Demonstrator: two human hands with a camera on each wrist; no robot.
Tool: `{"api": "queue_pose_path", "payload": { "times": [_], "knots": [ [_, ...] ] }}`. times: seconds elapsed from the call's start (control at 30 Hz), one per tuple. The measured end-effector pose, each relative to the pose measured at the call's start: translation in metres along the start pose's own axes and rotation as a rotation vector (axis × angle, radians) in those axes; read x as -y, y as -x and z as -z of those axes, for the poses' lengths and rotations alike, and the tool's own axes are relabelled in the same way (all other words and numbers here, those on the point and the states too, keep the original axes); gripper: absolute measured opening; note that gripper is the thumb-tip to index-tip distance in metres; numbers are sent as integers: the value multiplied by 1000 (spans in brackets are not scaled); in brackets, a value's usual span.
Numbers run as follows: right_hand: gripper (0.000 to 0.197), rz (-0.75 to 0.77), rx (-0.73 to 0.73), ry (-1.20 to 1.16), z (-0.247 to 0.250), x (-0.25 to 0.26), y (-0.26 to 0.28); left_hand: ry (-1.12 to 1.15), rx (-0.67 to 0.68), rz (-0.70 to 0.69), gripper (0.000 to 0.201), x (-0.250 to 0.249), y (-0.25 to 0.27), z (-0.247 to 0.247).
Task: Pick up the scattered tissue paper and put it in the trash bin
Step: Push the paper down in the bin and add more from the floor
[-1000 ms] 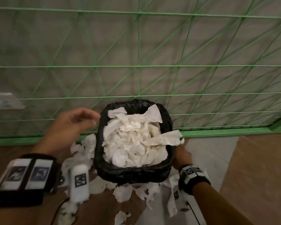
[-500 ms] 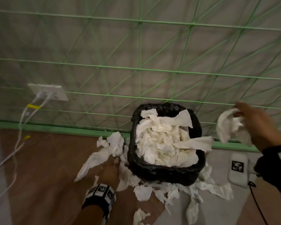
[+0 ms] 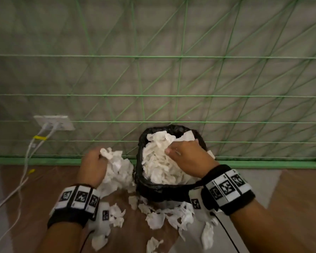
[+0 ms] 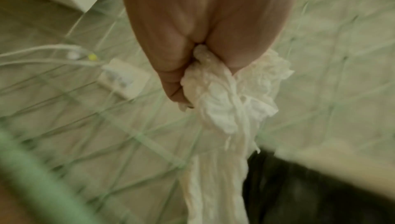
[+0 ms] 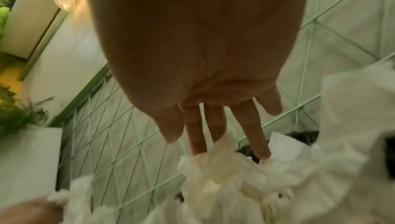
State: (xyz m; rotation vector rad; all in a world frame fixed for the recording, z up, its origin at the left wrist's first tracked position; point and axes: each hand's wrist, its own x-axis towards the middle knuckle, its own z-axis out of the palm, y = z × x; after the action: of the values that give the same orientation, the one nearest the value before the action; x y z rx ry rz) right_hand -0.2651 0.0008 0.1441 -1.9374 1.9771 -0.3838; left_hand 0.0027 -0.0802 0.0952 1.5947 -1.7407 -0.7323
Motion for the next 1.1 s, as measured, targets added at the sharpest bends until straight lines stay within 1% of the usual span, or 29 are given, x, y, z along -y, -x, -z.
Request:
{"api": "queue_pose_path", "payload": {
  "times": [0.07,0.1,0.13,0.2,0.23,0.27,0.3,0.33,0.37,0.4,0.43,0.47,0.5,0.53,0.57,0.6,0.63,0.73,0.77,0.8,0.87,0.9,0.97,1.0,1.03,1.1],
  "knots": [
    [33,27,-236,-163,12,-2,3,47,-84,-89,16,-45,-7,22],
    [30,22,-358,-270,23,-4,4,95,-114,-161,17,-70,-8,29],
    [28,-11,-450,-389,35,-14,3,151,-126,-218,18,-96,-6,34],
    [21,-113,-595,-591,54,-44,1,241,-83,-373,21,-142,3,31],
    [19,-192,-659,-658,57,-66,2,248,-17,-446,23,-160,11,24],
    [18,-298,-683,-676,56,-92,3,226,61,-490,28,-172,19,11],
    [20,-427,-670,-643,48,-120,7,174,145,-521,34,-177,24,-6],
    [23,-567,-594,-563,34,-150,12,94,217,-537,38,-175,26,-27],
    [26,-701,-440,-447,15,-176,20,-3,271,-542,40,-167,27,-48],
    [28,-800,-253,-330,-11,-201,32,-114,320,-534,39,-155,25,-69],
    [31,-875,-63,-216,-39,-220,47,-218,369,-517,36,-141,22,-87],
    [37,-932,78,-164,-66,-234,62,-303,428,-492,33,-126,18,-102],
    [49,-1001,159,-195,-93,-239,77,-369,497,-480,31,-114,15,-114],
    [65,-1057,188,-246,-115,-244,88,-420,557,-468,32,-105,13,-122],
    [79,-1065,209,-256,-132,-241,94,-452,590,-456,33,-99,11,-127],
    [86,-1029,224,-245,-142,-235,95,-485,594,-436,35,-95,10,-131],
    [87,-978,210,-206,-148,-227,92,-546,577,-425,36,-94,10,-134],
    [80,-820,121,-118,-159,-204,73,-814,523,-470,39,-105,13,-138],
    [74,-770,126,-56,-161,-195,68,-837,510,-487,39,-110,15,-138],
    [63,-702,128,8,-167,-191,66,-831,502,-493,39,-115,16,-136],
    [40,-589,173,158,-176,-189,67,-756,499,-477,39,-123,16,-125],
    [34,-578,176,191,-177,-189,68,-675,509,-451,40,-127,15,-116],
    [29,-628,123,169,-168,-191,68,-441,507,-411,44,-136,12,-93],
    [27,-679,95,113,-160,-193,67,-314,485,-410,45,-142,10,-79],
    [23,-714,53,53,-148,-196,65,-209,454,-415,45,-147,8,-65],
    [11,-770,-77,-70,-117,-202,59,-81,369,-396,41,-152,0,-38]
  ]
}}
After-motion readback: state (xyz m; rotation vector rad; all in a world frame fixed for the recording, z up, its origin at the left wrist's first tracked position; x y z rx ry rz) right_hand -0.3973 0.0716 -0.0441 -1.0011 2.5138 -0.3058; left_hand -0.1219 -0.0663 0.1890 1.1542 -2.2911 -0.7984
